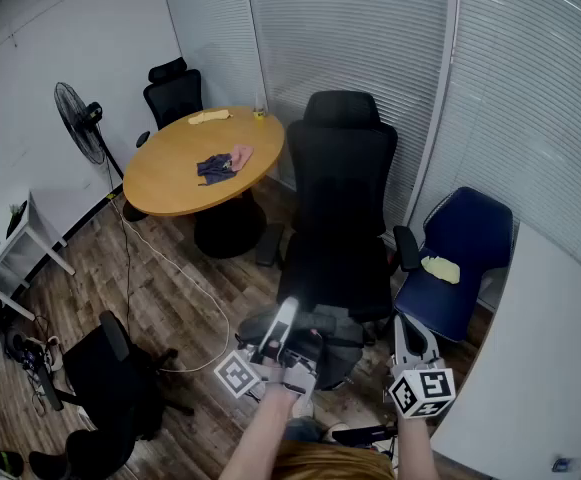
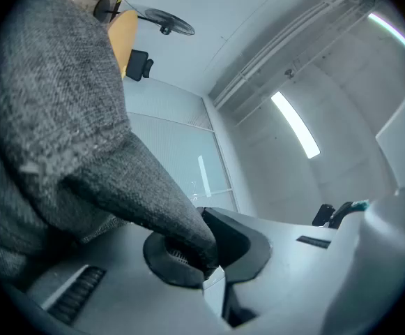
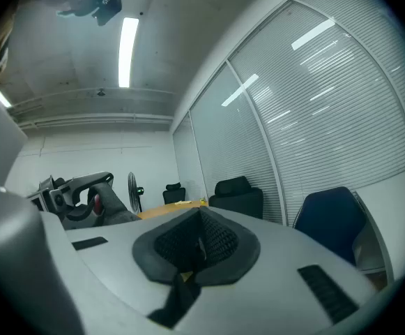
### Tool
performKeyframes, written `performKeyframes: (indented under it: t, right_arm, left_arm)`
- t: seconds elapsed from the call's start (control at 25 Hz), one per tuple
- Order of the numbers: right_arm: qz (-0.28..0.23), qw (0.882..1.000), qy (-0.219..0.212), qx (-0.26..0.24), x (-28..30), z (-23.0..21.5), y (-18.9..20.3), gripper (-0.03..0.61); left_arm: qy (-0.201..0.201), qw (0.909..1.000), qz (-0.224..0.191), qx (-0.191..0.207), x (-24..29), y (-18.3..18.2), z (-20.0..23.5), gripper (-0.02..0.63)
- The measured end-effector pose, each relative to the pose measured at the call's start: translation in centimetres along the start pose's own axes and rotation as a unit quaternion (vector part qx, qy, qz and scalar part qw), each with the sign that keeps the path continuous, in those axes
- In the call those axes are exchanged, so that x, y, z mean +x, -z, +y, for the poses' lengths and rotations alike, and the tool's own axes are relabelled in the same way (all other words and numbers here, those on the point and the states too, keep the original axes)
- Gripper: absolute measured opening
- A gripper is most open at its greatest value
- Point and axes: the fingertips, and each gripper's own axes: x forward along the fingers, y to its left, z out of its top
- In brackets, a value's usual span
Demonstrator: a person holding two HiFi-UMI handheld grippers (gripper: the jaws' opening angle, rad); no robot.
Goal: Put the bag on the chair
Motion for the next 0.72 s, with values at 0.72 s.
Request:
performKeyframes:
  t: [0.72]
  right_arm:
    - [-0.047, 0.999, 0.007, 0.011, -1.3, -2.2, -2.2, 0.011]
  left_arm:
    - [0.004, 0.9997, -0.017, -0.015, 1.8, -0.3, 0.9, 0.023]
